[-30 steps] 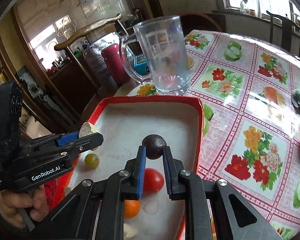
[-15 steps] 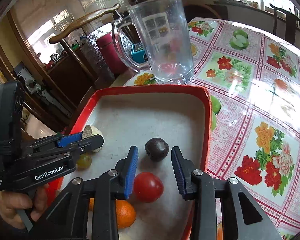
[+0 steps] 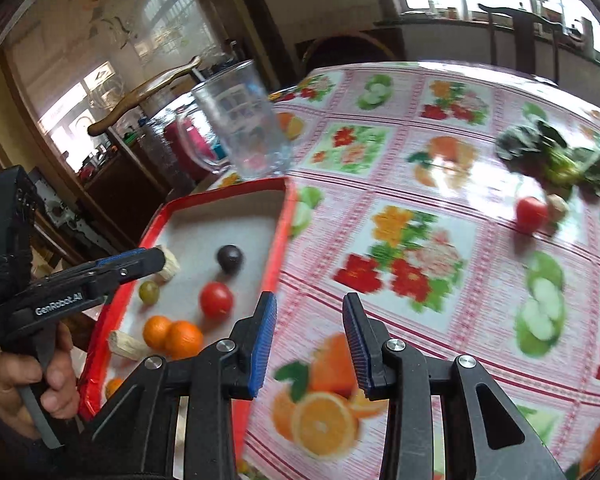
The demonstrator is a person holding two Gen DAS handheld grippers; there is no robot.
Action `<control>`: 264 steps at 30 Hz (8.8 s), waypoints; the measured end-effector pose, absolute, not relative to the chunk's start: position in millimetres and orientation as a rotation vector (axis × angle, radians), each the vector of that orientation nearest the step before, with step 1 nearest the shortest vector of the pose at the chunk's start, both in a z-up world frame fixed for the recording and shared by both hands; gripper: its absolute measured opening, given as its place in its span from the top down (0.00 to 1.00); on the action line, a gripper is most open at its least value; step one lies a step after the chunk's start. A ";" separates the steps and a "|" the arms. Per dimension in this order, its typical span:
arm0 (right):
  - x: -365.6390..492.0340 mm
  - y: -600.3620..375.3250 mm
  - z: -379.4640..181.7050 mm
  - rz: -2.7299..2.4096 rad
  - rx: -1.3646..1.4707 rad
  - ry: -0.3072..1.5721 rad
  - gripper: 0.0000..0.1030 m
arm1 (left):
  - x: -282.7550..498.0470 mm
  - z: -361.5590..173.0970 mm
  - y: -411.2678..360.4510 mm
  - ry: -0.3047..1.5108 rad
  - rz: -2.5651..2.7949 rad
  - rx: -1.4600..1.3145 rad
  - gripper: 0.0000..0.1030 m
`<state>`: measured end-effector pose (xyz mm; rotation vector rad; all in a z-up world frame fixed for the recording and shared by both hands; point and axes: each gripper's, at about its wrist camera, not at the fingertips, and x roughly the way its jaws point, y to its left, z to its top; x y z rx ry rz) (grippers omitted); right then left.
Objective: Organize fruits
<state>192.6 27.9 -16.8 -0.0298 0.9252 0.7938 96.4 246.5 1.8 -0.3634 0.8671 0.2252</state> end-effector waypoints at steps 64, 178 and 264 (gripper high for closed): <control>210.2 -152.0 -38.7 0.564 0.134 0.879 0.76 | 251.0 -39.1 30.6 0.962 -0.098 -0.114 0.73; 56.2 42.0 -22.9 0.953 -0.186 0.892 0.58 | -55.9 -23.7 210.4 0.850 0.199 -0.294 0.50; -19.3 28.9 9.6 1.244 -0.678 0.477 0.10 | -128.5 37.0 138.1 0.678 0.322 0.095 0.19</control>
